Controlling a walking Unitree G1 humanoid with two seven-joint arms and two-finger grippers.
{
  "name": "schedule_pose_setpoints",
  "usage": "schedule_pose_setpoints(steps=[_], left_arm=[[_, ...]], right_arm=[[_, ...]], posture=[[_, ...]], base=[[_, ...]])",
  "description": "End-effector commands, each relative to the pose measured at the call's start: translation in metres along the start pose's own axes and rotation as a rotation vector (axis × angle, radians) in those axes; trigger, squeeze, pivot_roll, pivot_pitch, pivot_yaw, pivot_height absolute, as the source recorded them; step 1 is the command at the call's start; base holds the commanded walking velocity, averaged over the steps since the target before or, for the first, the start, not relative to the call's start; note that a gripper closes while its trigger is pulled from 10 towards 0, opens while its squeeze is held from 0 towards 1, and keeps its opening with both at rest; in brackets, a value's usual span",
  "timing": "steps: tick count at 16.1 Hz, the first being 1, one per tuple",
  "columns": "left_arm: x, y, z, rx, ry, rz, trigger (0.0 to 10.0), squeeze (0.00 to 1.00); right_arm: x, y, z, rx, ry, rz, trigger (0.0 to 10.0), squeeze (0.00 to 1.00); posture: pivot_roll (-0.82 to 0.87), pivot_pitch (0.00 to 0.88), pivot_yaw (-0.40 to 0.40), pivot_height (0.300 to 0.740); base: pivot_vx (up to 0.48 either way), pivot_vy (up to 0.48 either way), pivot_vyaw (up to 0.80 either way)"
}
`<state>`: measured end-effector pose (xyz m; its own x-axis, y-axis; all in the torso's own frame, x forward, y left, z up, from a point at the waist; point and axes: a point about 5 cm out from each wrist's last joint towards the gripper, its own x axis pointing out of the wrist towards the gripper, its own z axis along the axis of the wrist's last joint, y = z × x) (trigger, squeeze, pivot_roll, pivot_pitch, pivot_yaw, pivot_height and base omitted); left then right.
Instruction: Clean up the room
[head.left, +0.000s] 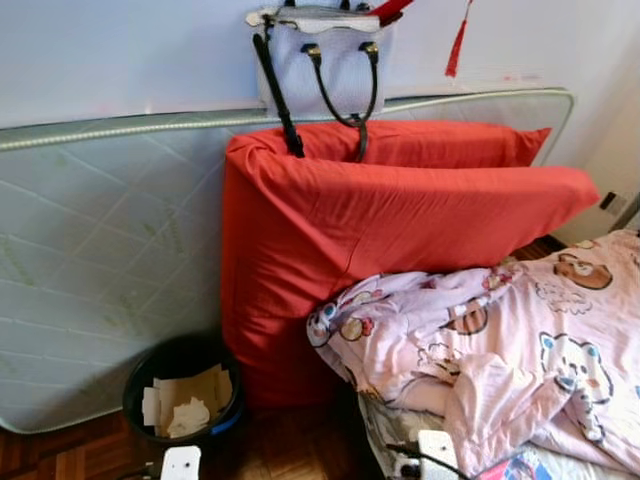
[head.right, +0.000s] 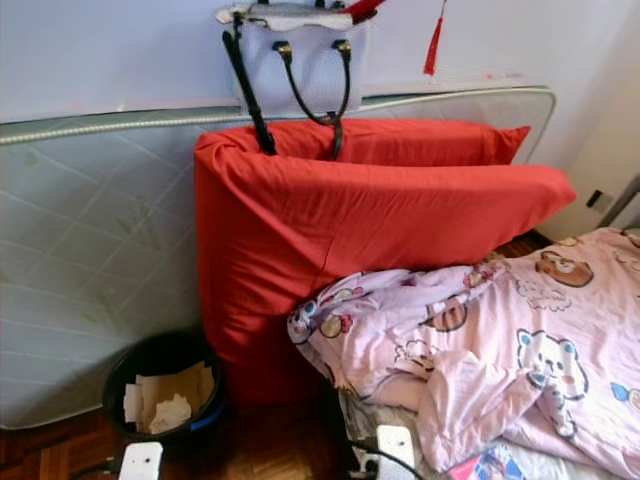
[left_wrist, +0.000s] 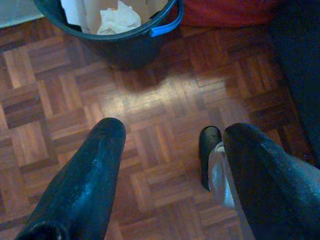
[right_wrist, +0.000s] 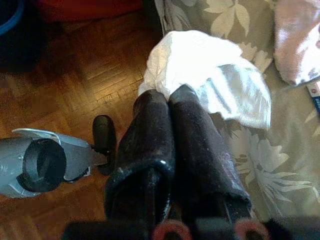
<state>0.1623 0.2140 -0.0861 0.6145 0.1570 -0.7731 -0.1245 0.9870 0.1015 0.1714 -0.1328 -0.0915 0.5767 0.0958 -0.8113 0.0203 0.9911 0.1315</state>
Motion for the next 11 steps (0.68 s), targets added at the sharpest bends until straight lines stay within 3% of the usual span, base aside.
schedule_pose_setpoints(steps=[1,11], left_arm=[[0.0,0.002,0.0,0.005,0.005,0.001,10.0,0.0],[0.0,0.003,0.0,0.004,0.005,0.002,10.0,0.0]], right_arm=[[0.002,0.012,0.005,-0.003,-0.005,0.019,10.0,0.0],[0.001,0.003,0.004,-0.008,0.0,0.022,10.0,0.0]], posture=[[0.12,0.0,-0.054,0.74],[0.12,0.0,-0.056,0.74]], base=[[0.0,0.48,0.0],[0.0,0.48,0.0]])
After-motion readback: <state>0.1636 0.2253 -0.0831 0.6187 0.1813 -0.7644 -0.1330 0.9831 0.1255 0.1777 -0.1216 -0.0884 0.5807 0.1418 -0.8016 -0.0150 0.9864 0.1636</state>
